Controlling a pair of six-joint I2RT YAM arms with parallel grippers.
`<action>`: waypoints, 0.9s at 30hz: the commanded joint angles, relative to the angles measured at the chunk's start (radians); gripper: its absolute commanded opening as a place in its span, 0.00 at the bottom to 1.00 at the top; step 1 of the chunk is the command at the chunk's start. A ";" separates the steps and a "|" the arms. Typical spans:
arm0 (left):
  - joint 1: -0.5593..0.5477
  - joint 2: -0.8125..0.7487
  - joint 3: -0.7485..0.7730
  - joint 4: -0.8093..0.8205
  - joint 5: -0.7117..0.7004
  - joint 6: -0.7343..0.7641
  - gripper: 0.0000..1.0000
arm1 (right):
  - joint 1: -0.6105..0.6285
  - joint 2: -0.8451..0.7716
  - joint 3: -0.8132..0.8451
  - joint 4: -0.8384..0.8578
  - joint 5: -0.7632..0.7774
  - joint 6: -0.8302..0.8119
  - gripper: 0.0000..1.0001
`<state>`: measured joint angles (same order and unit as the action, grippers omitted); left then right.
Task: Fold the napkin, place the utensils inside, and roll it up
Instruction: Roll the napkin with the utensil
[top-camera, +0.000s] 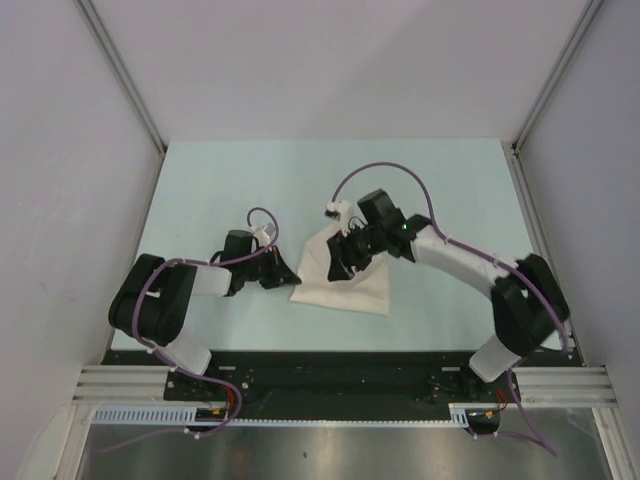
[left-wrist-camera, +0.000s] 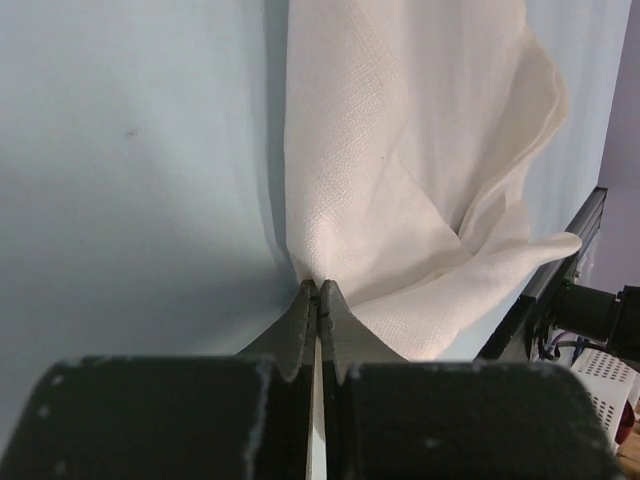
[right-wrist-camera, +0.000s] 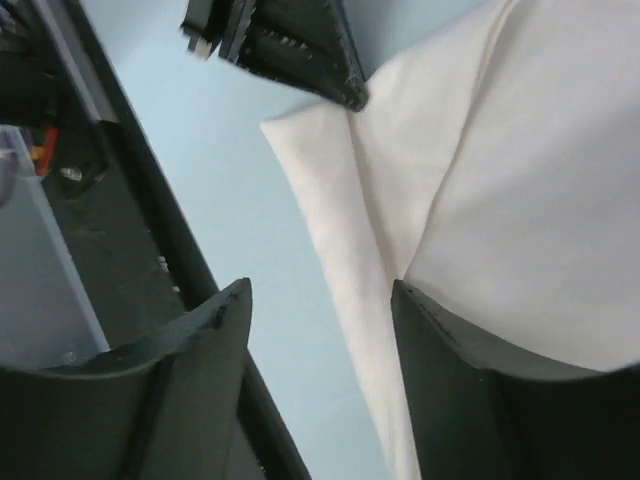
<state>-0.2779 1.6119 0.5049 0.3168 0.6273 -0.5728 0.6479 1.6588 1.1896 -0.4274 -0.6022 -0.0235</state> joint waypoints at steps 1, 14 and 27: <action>-0.015 0.028 0.015 -0.048 0.000 -0.001 0.00 | 0.235 -0.210 -0.267 0.246 0.500 -0.056 0.71; -0.012 0.045 0.040 -0.074 0.003 0.016 0.00 | 0.473 -0.057 -0.294 0.355 0.946 -0.139 0.70; -0.007 0.063 0.072 -0.084 0.028 0.031 0.00 | 0.382 0.068 -0.236 0.268 0.734 -0.139 0.54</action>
<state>-0.2775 1.6497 0.5545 0.2691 0.6575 -0.5751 1.0748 1.6901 0.9127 -0.1265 0.2142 -0.1577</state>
